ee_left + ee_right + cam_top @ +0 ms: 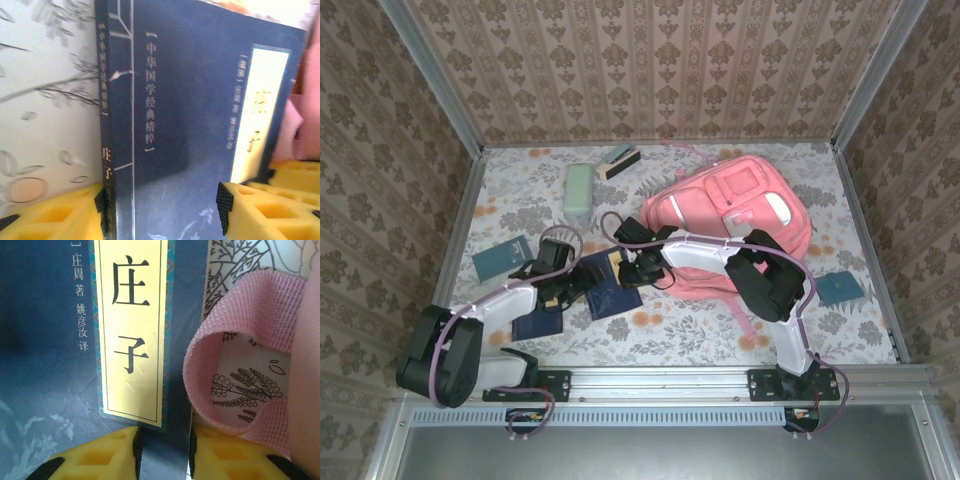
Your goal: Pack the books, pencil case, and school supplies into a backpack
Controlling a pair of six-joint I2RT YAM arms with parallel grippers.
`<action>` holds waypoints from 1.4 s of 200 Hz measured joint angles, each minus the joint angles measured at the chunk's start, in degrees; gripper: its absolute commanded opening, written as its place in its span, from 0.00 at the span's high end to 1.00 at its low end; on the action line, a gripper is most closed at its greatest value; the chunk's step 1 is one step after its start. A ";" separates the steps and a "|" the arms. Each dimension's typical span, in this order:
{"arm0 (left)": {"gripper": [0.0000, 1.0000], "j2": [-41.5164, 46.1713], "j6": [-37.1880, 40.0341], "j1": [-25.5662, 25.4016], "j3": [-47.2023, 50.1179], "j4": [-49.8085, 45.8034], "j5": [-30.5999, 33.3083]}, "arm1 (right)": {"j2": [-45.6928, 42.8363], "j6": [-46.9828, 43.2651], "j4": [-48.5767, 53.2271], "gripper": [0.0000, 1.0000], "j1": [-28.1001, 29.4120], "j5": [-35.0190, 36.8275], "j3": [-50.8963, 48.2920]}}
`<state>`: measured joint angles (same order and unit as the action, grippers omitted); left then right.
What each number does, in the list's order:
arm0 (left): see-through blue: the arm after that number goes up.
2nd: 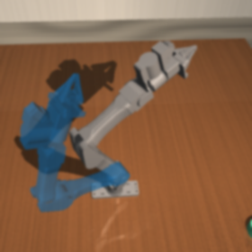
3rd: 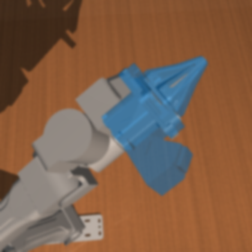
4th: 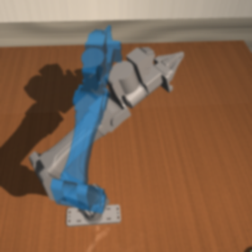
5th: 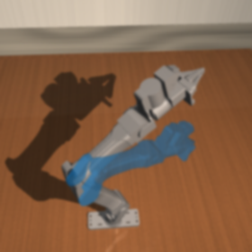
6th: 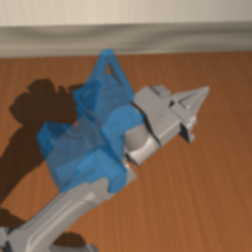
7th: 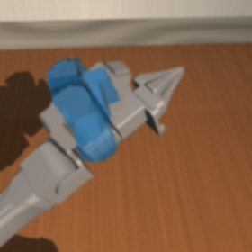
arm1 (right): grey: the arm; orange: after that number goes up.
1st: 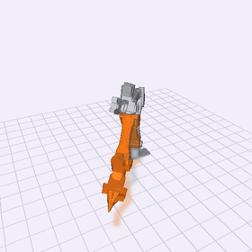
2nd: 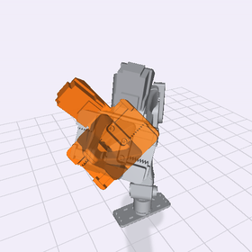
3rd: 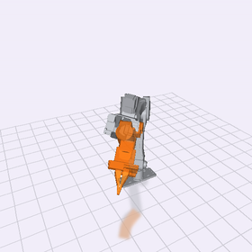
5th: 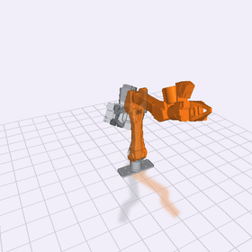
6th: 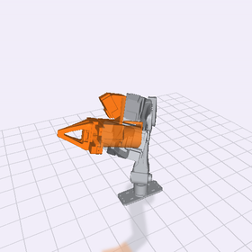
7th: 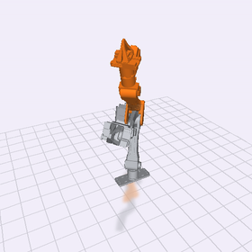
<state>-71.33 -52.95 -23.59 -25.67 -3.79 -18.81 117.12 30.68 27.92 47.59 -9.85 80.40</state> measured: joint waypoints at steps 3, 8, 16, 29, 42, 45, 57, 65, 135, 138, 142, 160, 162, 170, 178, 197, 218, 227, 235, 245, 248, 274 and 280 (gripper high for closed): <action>0.44 0.46 -0.33 -0.07 0.31 0.55 -0.63 | 0.00 0.09 -0.09 0.68 -0.04 -0.15 0.00; 0.45 1.38 -0.87 -0.15 0.76 1.57 -1.62 | 0.00 0.17 -0.22 0.68 -0.11 -0.33 -0.02; 0.47 3.39 -1.70 -0.35 1.27 3.28 -3.04 | 0.00 0.50 -0.70 0.68 -0.22 -0.74 -0.11; 0.49 6.73 -2.69 -0.39 1.53 5.64 -4.85 | 0.00 0.90 -1.22 0.68 -0.35 -1.25 -0.22; 0.57 9.51 -3.26 -0.42 1.55 7.76 -6.12 | -0.09 1.16 -2.08 0.67 -0.48 -1.79 -0.24; 0.59 9.86 -3.50 -0.42 1.55 8.04 -6.29 | -0.13 1.25 -2.25 0.67 -0.55 -1.86 -0.24; 0.66 10.47 -3.48 -0.44 1.53 8.66 -6.67 | -0.26 1.27 -2.49 0.67 -0.66 -2.25 -0.26; 0.67 10.19 -3.30 -0.42 1.49 8.52 -6.75 | -0.37 1.25 -2.47 0.66 -0.72 -2.40 -0.28; 0.89 2.14 -0.26 -1.25 0.46 4.59 -5.38 | -1.09 1.05 -2.10 0.64 -0.74 -2.38 -0.33; 0.91 2.14 -0.33 -1.25 0.46 4.42 -5.33 | -1.22 1.03 -2.01 0.64 -0.76 -2.38 -0.33; 0.93 2.16 0.17 -1.27 0.37 4.20 -5.35 | -1.38 1.03 -1.95 0.63 -0.76 -2.32 -0.33; 0.99 2.38 0.70 -1.51 -0.26 3.06 -4.94 | -2.95 0.50 -0.79 0.62 -0.96 -0.83 -0.26; 0.99 2.45 0.72 -1.51 -0.35 2.91 -4.87 | -3.10 0.42 -0.66 0.62 -0.98 -0.74 -0.24; 1.00 3.04 0.96 -1.53 -0.57 2.12 -4.68 | -4.22 -0.35 0.57 0.61 -1.07 0.28 0.09; 1.00 3.98 1.20 -1.51 -0.85 1.11 -4.24 | -5.40 -1.01 1.70 0.60 -1.33 1.57 0.59; 1.00 6.40 1.86 -1.51 -1.64 -1.38 -3.17 | -8.09 -3.17 4.87 0.58 -2.84 5.75 2.95; 1.00 8.63 2.25 -1.44 -2.36 -3.15 -2.56 | -10.05 -5.68 7.43 0.58 -6.38 10.75 4.98; 1.00 9.49 2.25 -1.44 -2.56 -3.91 -2.45 | -10.36 -6.88 8.22 0.54 -7.85 12.55 5.29; 1.00 10.10 2.25 -1.44 -2.67 -4.28 -2.36 | -10.36 -8.28 8.81 0.53 -9.09 14.38 5.38; 1.00 10.80 2.25 -1.44 -2.84 -4.76 -2.34 | -10.21 -9.84 9.84 0.51 -10.43 16.50 5.38; 1.00 10.97 2.25 -1.44 -2.93 -4.87 -2.32 | -10.12 -10.27 10.19 0.51 -10.69 17.05 5.38; 1.00 12.17 2.23 -1.40 -3.26 -5.73 -2.29 | -8.96 -13.42 11.98 0.51 -11.45 19.96 5.40; 1.00 12.33 2.23 -1.40 -3.32 -5.92 -2.29 | -8.59 -13.99 12.13 0.51 -11.45 20.26 5.40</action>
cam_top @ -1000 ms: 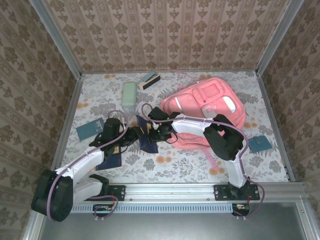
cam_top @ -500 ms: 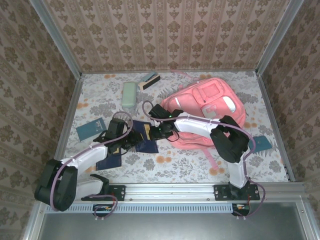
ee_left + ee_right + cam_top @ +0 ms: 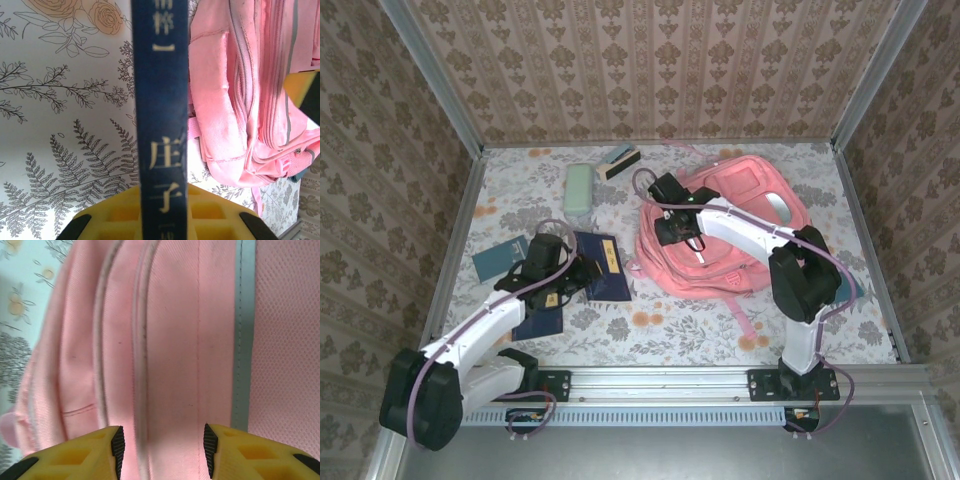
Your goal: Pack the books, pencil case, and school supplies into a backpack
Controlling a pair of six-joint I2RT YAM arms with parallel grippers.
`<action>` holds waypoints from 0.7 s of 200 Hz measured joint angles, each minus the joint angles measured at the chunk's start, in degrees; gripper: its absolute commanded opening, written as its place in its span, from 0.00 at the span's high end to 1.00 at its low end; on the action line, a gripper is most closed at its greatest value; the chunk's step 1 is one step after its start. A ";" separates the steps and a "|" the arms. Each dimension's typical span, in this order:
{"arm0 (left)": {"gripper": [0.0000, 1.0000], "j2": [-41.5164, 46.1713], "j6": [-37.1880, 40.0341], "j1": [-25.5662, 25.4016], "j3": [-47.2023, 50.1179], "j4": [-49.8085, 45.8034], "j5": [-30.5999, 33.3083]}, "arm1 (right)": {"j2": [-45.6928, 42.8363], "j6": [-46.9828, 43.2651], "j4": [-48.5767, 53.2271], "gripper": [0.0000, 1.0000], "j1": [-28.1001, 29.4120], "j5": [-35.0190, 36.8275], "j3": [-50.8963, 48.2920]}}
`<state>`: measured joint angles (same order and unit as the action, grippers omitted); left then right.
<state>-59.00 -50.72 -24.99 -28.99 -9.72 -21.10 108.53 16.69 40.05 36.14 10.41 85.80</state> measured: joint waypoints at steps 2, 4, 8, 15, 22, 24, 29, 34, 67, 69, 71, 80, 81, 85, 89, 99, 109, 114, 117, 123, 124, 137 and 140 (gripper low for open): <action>1.00 0.04 0.00 0.02 -0.04 -0.09 0.02 | 0.13 -0.13 0.04 0.52 0.00 0.11 0.00; 1.00 0.09 0.00 0.00 -0.07 -0.15 0.02 | 0.31 -0.26 0.09 0.52 0.00 0.24 0.00; 1.00 0.20 0.00 0.02 -0.09 -0.24 0.04 | 0.59 -0.52 0.13 0.52 0.00 0.42 -0.02; 1.00 0.35 0.00 0.02 -0.15 -0.46 0.09 | 1.18 -0.92 0.15 0.52 0.00 0.79 -0.02; 1.00 0.50 0.00 0.02 -0.26 -0.66 0.11 | 1.73 -1.36 0.09 0.52 0.00 1.05 -0.02; 1.00 0.52 0.00 0.00 -0.26 -0.68 0.11 | 1.88 -1.40 0.07 0.52 0.00 1.09 -0.02; 1.00 0.63 0.00 0.02 -0.28 -0.72 0.13 | 2.21 -1.57 0.04 0.52 0.00 1.22 -0.02; 1.00 0.70 0.00 0.02 -0.33 -0.76 0.11 | 2.49 -1.68 -0.02 0.52 0.02 1.29 -0.02; 1.00 0.90 -0.02 0.02 -0.42 -1.05 0.11 | 3.23 -2.45 -0.55 0.61 0.50 2.08 -0.07; 1.00 0.90 0.00 0.02 -0.42 -1.05 0.11 | 3.32 -2.64 -0.55 0.63 0.50 2.14 -0.07; 1.00 0.90 0.00 0.02 -0.42 -1.05 0.11 | 3.34 -2.51 -0.61 0.65 0.52 2.19 -0.07; 1.00 0.90 -0.02 0.00 -0.44 -1.05 0.11 | 3.54 -3.28 -0.79 0.78 0.76 2.27 -0.07; 1.00 0.90 -0.02 0.02 -0.46 -1.05 0.11 | 3.58 -3.56 -0.81 0.80 0.81 2.29 -0.07; 1.00 0.90 -0.02 0.00 -0.46 -1.05 0.11 | 3.67 -3.10 -0.96 0.85 0.90 2.27 -0.07; 1.00 0.90 -0.04 0.02 -0.48 -1.03 0.09 | 3.74 -3.82 -1.01 0.90 1.07 2.32 -0.07; 1.00 0.92 -0.09 0.02 -0.52 -1.03 0.09 | 3.74 -3.80 -1.03 1.00 1.36 2.54 -0.07; 1.00 0.92 -0.44 0.02 -0.57 -0.83 0.04 | 3.61 -4.31 -0.96 1.00 1.40 2.69 -0.02; 1.00 1.01 -0.68 0.02 -0.57 -0.61 -0.02 | 3.56 -4.52 -0.94 1.00 1.40 2.73 0.00; 1.00 1.01 -0.79 0.02 -0.57 -0.52 -0.07 | 3.48 -4.68 -0.92 1.00 1.40 2.78 0.00; 1.00 1.11 -1.22 0.02 -0.57 -0.11 -0.11 | 3.28 -4.81 -0.74 1.00 1.38 2.84 0.04; 1.00 1.14 -1.22 0.02 -0.57 -0.09 -0.13 | 3.28 -4.79 -0.74 1.00 1.38 2.84 0.04; 1.00 1.25 -2.29 0.02 -0.57 1.11 -0.22 | 2.36 -4.83 0.11 1.00 1.31 2.91 0.48; 1.00 1.29 -2.56 0.02 -0.59 1.49 -0.28 | 2.05 -4.83 0.37 1.00 1.27 2.91 0.63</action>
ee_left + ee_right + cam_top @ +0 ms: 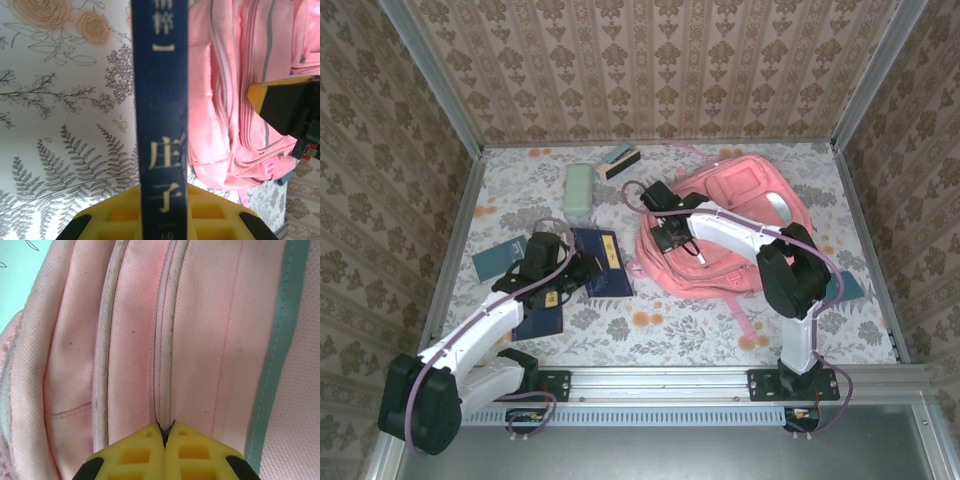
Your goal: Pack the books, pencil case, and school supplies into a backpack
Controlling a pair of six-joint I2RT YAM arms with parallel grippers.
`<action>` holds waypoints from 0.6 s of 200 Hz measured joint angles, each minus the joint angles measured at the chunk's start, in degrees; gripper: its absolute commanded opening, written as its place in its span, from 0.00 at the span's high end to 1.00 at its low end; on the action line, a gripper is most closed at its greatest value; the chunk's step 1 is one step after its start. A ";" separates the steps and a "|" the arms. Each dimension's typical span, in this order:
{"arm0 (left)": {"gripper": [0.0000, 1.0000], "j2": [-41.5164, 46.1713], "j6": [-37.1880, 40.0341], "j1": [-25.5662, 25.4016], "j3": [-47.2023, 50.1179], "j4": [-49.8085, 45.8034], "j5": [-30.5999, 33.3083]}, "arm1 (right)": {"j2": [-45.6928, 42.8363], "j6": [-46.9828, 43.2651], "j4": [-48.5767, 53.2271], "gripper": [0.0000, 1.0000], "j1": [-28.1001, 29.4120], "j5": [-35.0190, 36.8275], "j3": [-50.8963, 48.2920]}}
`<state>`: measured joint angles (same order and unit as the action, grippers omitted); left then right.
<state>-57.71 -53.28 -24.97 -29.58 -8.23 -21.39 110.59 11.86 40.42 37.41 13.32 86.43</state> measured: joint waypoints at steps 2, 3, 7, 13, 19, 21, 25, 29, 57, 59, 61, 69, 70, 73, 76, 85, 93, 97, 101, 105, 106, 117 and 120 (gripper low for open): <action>1.00 0.00 -0.15 -0.02 0.00 0.11 -0.02 | -0.28 0.00 0.24 1.00 -0.04 0.00 0.15; 1.00 0.00 -0.24 -0.02 0.00 0.24 -0.02 | -0.37 0.00 0.31 1.00 -0.04 0.00 0.20; 1.00 0.02 -0.57 -0.02 -0.04 0.61 -0.04 | -0.94 -0.02 0.83 1.00 -0.13 0.00 0.52; 1.00 0.02 -1.05 0.00 -0.15 1.20 -0.04 | -1.86 -0.07 1.68 1.00 -0.33 0.00 1.11; 1.00 0.02 -1.40 -0.02 -0.44 1.55 -0.04 | -2.73 -0.15 2.38 1.00 -0.52 0.00 1.64; 1.00 0.02 -1.60 -0.02 -0.57 1.62 -0.04 | -3.19 -0.17 2.67 1.00 -0.66 0.00 1.86; 1.00 0.02 -1.79 -0.02 -0.81 1.77 -0.04 | -3.89 -0.20 3.13 1.00 -0.85 -0.02 2.21; 1.00 0.02 -2.12 -0.02 -1.09 2.12 -0.02 | -4.57 -0.20 3.61 1.00 -1.07 -0.02 2.60; 1.00 -0.76 -3.63 -0.11 -3.50 5.46 0.00 | -8.98 -0.17 6.54 1.00 -2.78 -0.52 6.47; 1.00 -0.85 -3.72 -0.13 -3.58 5.66 -0.02 | -9.16 -0.17 6.60 1.00 -2.86 -0.55 6.64; 1.00 -1.09 -3.85 -0.15 -3.74 6.12 -0.02 | -9.53 -0.15 6.78 1.00 -3.02 -0.70 6.95; 1.00 -1.97 -4.35 -0.24 -4.17 7.74 0.00 | -10.69 -0.09 7.45 1.00 -3.74 -1.31 8.04; 1.00 -2.16 -4.46 -0.24 -4.22 7.98 0.00 | -10.78 -0.09 7.52 1.00 -3.80 -1.38 8.11; 1.00 -2.47 -4.70 -0.31 -4.35 8.48 0.00 | -11.06 -0.02 7.69 1.00 -4.07 -1.60 8.46; 1.00 -2.89 -4.94 -0.61 -4.44 9.03 0.09 | -11.54 0.09 7.91 1.00 -4.44 -2.01 8.83; 1.00 -4.15 -5.68 -1.46 -4.70 10.91 0.63 | -12.57 0.28 8.22 1.00 -5.44 -3.21 9.66; 1.00 -5.35 -6.25 -2.69 -4.92 12.26 0.87 | -13.35 0.55 8.46 1.00 -6.34 -4.44 10.32; 1.00 -6.14 -6.51 -3.43 -5.16 12.76 1.05 | -13.75 0.74 8.52 1.00 -6.84 -5.16 10.67; 1.00 -6.95 -6.80 -4.15 -5.51 13.25 1.27 | -14.10 0.98 8.66 1.00 -7.28 -5.90 11.02; 1.00 -7.63 -7.02 -4.79 -5.81 13.70 1.40 | -14.38 1.36 8.76 1.00 -7.80 -6.49 11.39; 1.00 -7.91 -7.08 -4.98 -5.95 13.99 1.49 | -14.43 1.40 8.76 1.00 -7.89 -6.60 11.43; 1.00 -10.64 -7.69 -6.80 -7.30 15.80 2.14 | -14.95 2.05 9.09 1.00 -8.98 -8.09 12.44; 1.00 -11.30 -7.85 -7.21 -7.69 16.33 2.27 | -15.02 2.21 9.16 1.00 -9.20 -8.39 12.72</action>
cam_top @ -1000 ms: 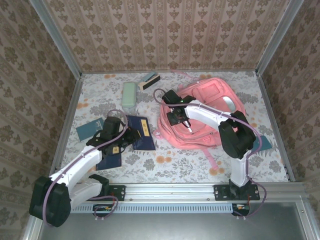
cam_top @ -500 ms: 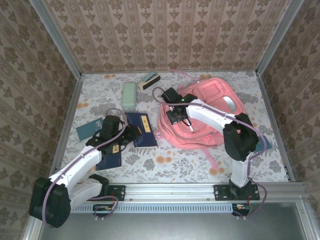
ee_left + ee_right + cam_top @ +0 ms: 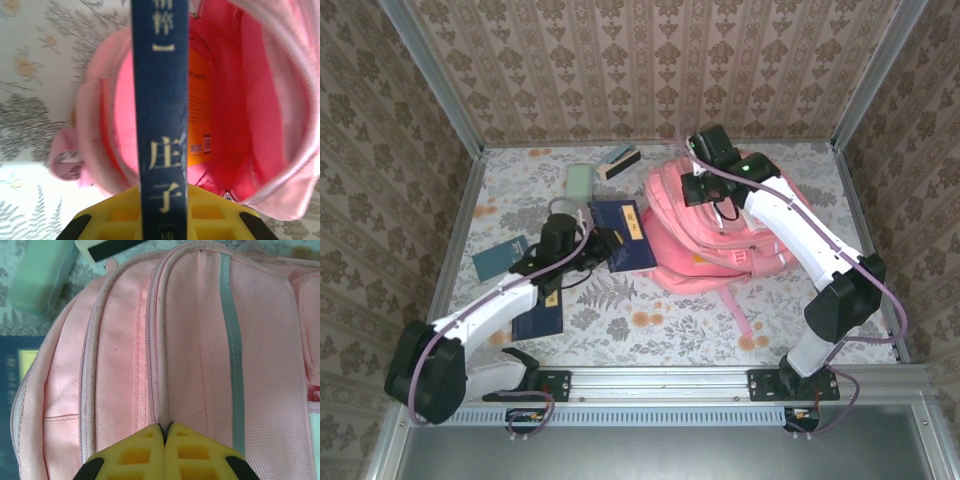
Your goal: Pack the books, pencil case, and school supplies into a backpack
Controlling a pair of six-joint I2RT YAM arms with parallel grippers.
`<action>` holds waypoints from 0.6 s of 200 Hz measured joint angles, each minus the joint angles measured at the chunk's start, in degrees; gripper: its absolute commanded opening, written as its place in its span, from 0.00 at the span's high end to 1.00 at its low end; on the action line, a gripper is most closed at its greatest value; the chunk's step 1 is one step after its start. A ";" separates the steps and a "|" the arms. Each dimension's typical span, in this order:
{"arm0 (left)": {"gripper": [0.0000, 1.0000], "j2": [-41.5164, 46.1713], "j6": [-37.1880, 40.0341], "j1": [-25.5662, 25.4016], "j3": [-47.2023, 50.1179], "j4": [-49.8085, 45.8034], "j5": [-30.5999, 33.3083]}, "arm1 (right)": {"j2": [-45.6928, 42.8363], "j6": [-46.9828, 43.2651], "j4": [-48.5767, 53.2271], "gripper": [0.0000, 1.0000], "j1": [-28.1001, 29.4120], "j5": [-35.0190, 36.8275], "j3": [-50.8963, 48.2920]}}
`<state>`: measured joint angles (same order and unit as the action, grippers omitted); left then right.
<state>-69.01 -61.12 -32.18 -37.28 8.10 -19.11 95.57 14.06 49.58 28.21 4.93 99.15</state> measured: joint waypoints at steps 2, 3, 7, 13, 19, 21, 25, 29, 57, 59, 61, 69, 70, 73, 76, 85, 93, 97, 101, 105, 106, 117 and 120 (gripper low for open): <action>1.00 -0.66 -0.22 -0.33 -0.28 0.59 0.09 | -0.07 0.07 0.07 1.00 -0.13 -0.28 0.24; 1.00 -0.85 -0.28 -0.44 -0.37 0.72 0.13 | -0.07 0.15 0.11 1.00 -0.22 -0.44 0.35; 1.00 -1.88 -0.52 -1.09 -0.92 1.68 0.37 | -0.09 0.31 0.13 1.00 -0.37 -0.81 0.68; 1.00 -3.45 -0.92 -1.95 -1.73 3.10 0.81 | -0.11 0.72 0.26 1.00 -0.55 -1.22 1.16; 1.00 -5.29 -1.38 -2.86 -2.69 4.63 1.42 | -0.11 0.96 0.28 1.00 -0.59 -1.70 1.44; 1.00 -5.86 -1.57 -3.13 -3.02 5.14 1.53 | -0.11 1.09 0.33 1.00 -0.59 -1.86 1.53; 1.00 -7.08 -1.90 -3.76 -3.69 6.08 1.95 | -0.11 1.18 0.42 1.00 -0.59 -2.16 1.66; 1.00 -8.26 -2.12 -4.31 -4.35 6.99 2.21 | -0.11 1.29 0.42 1.00 -0.59 -2.43 1.70; 1.00 -17.94 -3.67 -8.50 -11.23 12.00 3.63 | -0.11 2.08 0.44 1.00 -0.52 -4.20 1.75; 1.00 -18.67 -3.72 -8.81 -11.87 12.20 3.76 | -0.11 2.16 0.44 1.00 -0.52 -4.28 1.75; 1.00 -19.45 -3.89 -9.11 -12.48 12.46 3.85 | -0.11 2.23 0.44 1.00 -0.52 -4.35 1.75; 1.00 -22.36 -4.37 -10.21 -14.56 13.40 4.31 | -0.11 2.47 0.42 1.00 -0.52 -4.57 1.75; 1.00 -22.93 -4.48 -10.40 -14.95 13.49 4.39 | -0.11 2.47 0.42 1.00 -0.52 -4.59 1.75; 1.00 -23.85 -4.76 -10.78 -15.74 13.57 4.50 | -0.11 2.56 0.42 1.00 -0.52 -4.63 1.77; 1.00 -24.94 -4.92 -11.13 -16.44 13.84 4.66 | -0.11 2.62 0.42 1.00 -0.52 -4.66 1.77; 1.00 -28.17 -5.46 -12.11 -18.53 14.71 5.11 | -0.11 2.69 0.42 1.00 -0.55 -4.76 1.77; 1.00 -31.21 -6.10 -12.92 -20.61 15.10 5.49 | -0.11 2.84 0.39 1.00 -0.55 -4.81 1.77; 1.00 -32.61 -6.27 -13.22 -21.51 15.34 5.55 | -0.11 2.86 0.39 1.00 -0.57 -4.92 1.77; 0.95 -34.07 -6.49 -13.55 -22.51 15.54 5.55 | -0.11 2.89 0.39 1.00 -0.57 -5.03 1.77; 0.90 -35.63 -6.60 -13.88 -23.58 15.50 5.64 | -0.11 2.89 0.42 1.00 -0.57 -5.16 1.77; 0.88 -35.85 -6.67 -13.92 -23.76 15.47 5.64 | -0.11 2.89 0.39 1.00 -0.57 -5.22 1.77; 0.73 -39.60 -6.64 -14.80 -26.86 14.58 5.73 | -0.11 3.06 0.42 1.00 -0.57 -5.46 1.77; 0.67 -40.44 -6.84 -14.99 -27.65 14.16 5.73 | -0.11 3.08 0.42 1.00 -0.57 -5.46 1.77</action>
<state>-109.45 -67.96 -47.18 -64.93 22.26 -13.39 95.46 17.15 50.00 27.64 -0.54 100.92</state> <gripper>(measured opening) 0.175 0.062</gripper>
